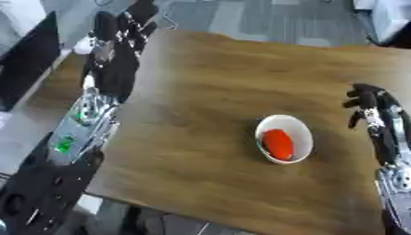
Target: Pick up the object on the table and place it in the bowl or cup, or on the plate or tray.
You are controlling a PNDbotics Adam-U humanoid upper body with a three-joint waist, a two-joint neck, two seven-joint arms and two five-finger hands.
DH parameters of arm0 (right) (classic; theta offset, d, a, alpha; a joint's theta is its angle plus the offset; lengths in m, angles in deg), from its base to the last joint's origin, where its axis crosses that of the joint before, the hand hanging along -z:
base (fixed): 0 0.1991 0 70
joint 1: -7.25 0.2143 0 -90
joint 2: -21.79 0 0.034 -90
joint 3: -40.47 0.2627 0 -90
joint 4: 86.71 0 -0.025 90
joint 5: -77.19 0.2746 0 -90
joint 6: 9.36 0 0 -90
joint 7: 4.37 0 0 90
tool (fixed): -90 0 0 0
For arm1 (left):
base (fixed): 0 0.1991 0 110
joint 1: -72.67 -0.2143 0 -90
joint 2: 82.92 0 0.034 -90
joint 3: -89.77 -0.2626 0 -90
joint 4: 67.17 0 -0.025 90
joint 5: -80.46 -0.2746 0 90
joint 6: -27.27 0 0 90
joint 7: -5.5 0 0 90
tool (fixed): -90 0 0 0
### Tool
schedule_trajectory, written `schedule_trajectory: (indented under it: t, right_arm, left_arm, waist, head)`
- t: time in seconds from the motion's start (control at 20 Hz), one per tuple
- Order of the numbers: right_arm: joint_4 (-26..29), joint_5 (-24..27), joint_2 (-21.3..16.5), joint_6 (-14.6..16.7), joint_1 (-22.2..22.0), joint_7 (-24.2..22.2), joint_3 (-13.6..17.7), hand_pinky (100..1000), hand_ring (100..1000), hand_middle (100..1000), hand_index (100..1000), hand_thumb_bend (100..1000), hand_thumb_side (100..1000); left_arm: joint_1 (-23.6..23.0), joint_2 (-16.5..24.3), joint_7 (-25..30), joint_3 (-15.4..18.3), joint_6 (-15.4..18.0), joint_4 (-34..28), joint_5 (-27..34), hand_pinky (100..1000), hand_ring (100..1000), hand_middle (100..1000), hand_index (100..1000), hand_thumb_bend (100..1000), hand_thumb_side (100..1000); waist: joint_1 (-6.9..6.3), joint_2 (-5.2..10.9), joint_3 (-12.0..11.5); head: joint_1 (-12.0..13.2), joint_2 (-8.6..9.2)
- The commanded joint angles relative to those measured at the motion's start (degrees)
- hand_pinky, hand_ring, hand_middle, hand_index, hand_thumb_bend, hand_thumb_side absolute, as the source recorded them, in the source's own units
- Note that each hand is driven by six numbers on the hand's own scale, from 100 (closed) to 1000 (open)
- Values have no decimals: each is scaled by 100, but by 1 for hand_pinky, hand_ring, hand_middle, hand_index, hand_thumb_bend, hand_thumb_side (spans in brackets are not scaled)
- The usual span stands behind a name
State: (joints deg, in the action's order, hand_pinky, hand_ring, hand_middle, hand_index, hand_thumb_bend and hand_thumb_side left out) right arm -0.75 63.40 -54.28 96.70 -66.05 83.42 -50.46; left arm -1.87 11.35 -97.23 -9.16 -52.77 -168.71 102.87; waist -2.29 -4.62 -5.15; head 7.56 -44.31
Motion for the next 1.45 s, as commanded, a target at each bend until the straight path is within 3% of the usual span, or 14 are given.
schedule_trajectory:
  t: [0.05, 0.55, 0.85, 1.25, 1.4, 1.45]
  right_arm:
    - [210, 9, 49, 10, 10, -5, 16, 288, 569, 621, 767, 536, 830]
    - [293, 28, 258, 40, 65, -20, -16, 281, 563, 622, 768, 536, 830]
    - [238, 85, 298, 92, 120, -60, -65, 278, 551, 621, 768, 536, 828]
    - [267, 146, 415, 161, 156, -146, -142, 275, 541, 620, 767, 527, 810]
    - [269, 81, 438, 172, 178, -175, -168, 272, 540, 620, 766, 493, 823]
    - [261, 56, 441, 172, 188, -180, -174, 270, 538, 618, 765, 523, 789]
  left_arm:
    - [-128, -164, -33, 97, 79, 2, -30, 1000, 1000, 925, 754, 809, 883]
    - [-680, -673, 32, -4, 304, 256, -507, 1000, 1000, 930, 749, 793, 888]
    - [-758, -953, 43, -68, 508, 277, -840, 1000, 1000, 927, 747, 781, 906]
    - [-571, -1143, 44, -60, 652, 320, -979, 1000, 1000, 919, 739, 780, 907]
    - [-558, -1168, 34, -63, 665, 347, -992, 1000, 1000, 915, 736, 779, 908]
    - [-556, -1169, 39, -67, 669, 353, -982, 1000, 1000, 914, 733, 778, 908]
  waist:
    - [22, 27, -37]
    - [248, -39, -127]
    - [368, -70, 27]
    - [423, -52, 184]
    - [426, -57, 280]
    - [424, -61, 325]
  head:
    - [-85, 20]
    - [-143, 20]
    - [-174, 83]
    - [-99, 214]
    - [-119, 184]
    - [-132, 149]
